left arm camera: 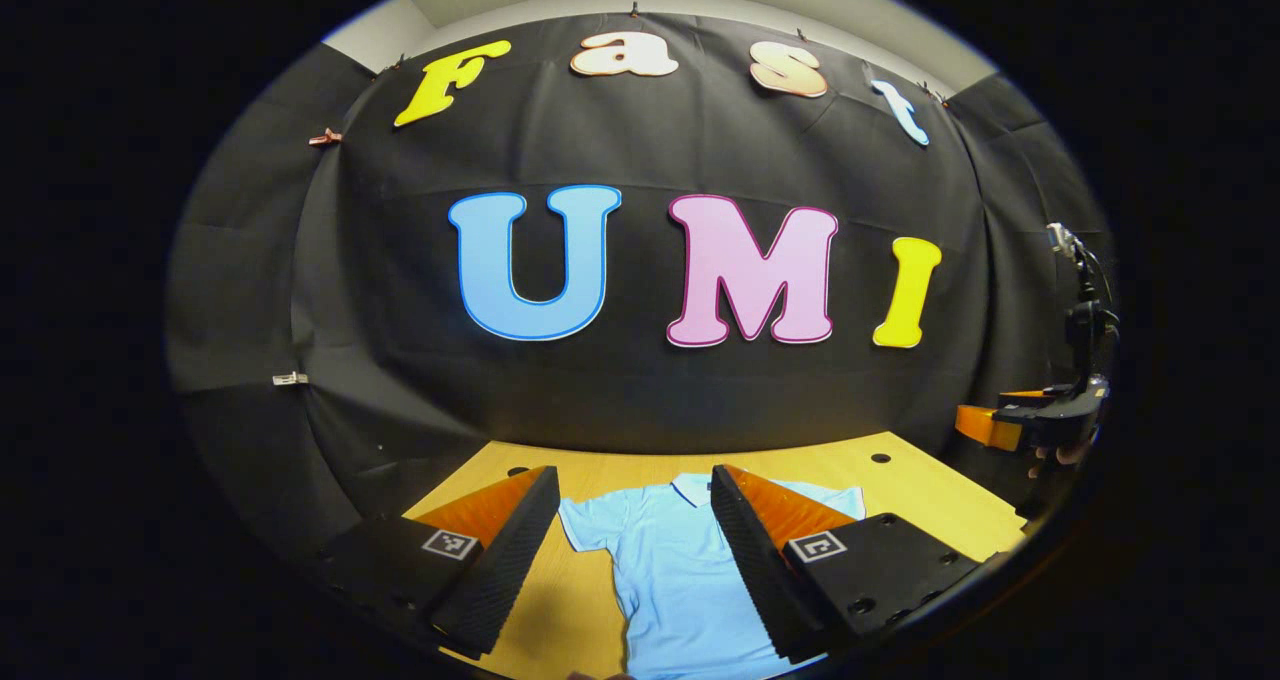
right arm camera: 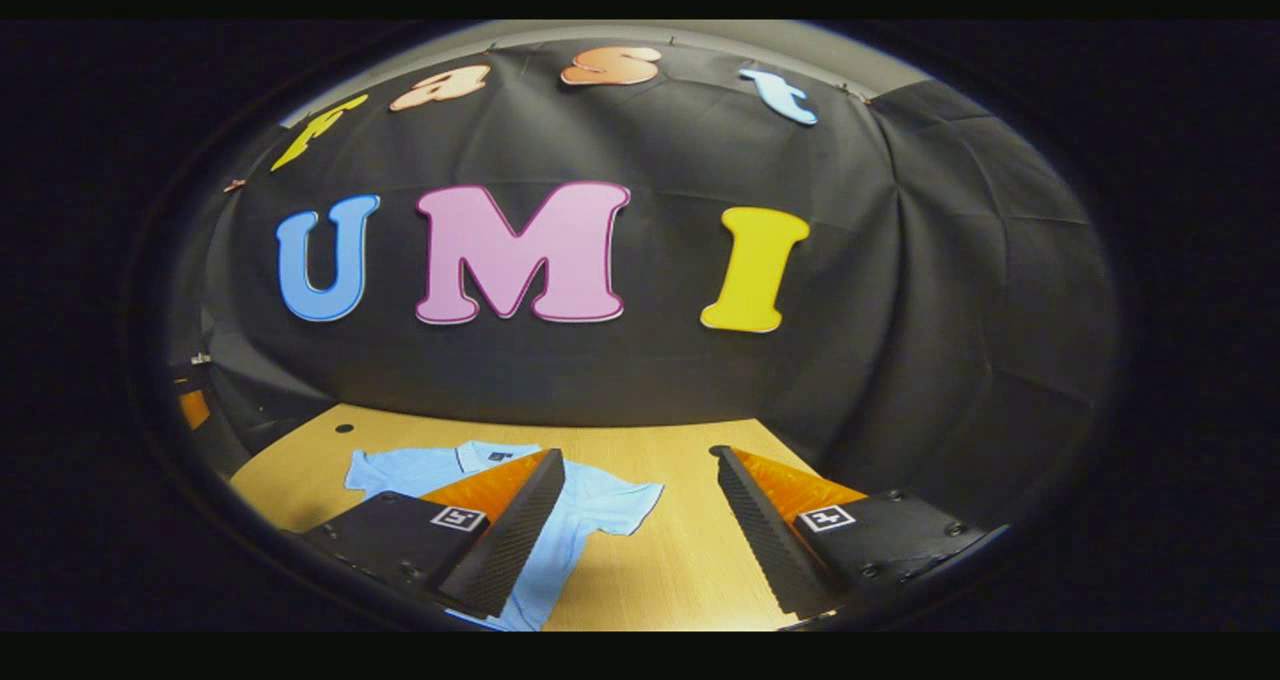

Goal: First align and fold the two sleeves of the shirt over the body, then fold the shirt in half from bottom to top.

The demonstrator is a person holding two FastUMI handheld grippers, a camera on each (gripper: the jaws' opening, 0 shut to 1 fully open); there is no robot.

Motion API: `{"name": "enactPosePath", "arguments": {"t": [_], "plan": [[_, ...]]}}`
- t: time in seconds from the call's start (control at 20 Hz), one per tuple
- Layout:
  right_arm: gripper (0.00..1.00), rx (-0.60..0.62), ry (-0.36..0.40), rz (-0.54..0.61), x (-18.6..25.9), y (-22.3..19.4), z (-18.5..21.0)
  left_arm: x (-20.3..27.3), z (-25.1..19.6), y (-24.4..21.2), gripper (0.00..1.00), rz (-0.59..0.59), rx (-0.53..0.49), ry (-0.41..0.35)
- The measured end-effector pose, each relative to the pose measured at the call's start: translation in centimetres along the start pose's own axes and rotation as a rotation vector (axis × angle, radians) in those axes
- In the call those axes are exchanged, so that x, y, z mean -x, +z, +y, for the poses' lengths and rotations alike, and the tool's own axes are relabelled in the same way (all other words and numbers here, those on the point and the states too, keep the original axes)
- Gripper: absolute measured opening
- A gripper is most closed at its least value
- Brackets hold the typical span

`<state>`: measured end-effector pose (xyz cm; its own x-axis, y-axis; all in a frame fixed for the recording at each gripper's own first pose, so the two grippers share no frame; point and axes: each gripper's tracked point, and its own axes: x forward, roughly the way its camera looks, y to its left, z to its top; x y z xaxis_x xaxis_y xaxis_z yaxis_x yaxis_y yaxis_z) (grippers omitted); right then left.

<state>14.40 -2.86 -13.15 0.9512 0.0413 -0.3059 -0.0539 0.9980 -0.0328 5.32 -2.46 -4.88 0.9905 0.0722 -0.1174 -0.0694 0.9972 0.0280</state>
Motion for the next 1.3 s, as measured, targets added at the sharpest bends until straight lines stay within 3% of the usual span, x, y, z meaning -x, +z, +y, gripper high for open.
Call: {"name": "enactPosePath", "arguments": {"t": [0.3, 0.7, 0.95, 1.05, 1.3], "plan": [[0.97, -0.024, 0.040, 0.164, -8.4, -4.8, -0.4, -2.9, 0.2, -1.1, 0.97, 0.040, 0.007, 0.071], [0.98, -0.015, 0.043, 0.425, -16.5, -14.9, -0.8, -6.0, 1.9, -3.2, 0.97, 0.117, 0.007, 0.162], [0.98, -0.021, 0.029, 0.591, -19.3, -22.1, -1.1, -7.8, 1.9, -4.2, 0.97, 0.164, 0.016, 0.189], [0.99, -0.017, 0.028, 0.622, -19.7, -23.5, -1.2, -8.5, 1.5, -4.6, 0.97, 0.175, 0.018, 0.187], [0.93, -0.032, 0.036, 0.653, -20.2, -25.1, -1.0, -9.9, 0.2, -5.1, 0.97, 0.190, 0.020, 0.164]]}}
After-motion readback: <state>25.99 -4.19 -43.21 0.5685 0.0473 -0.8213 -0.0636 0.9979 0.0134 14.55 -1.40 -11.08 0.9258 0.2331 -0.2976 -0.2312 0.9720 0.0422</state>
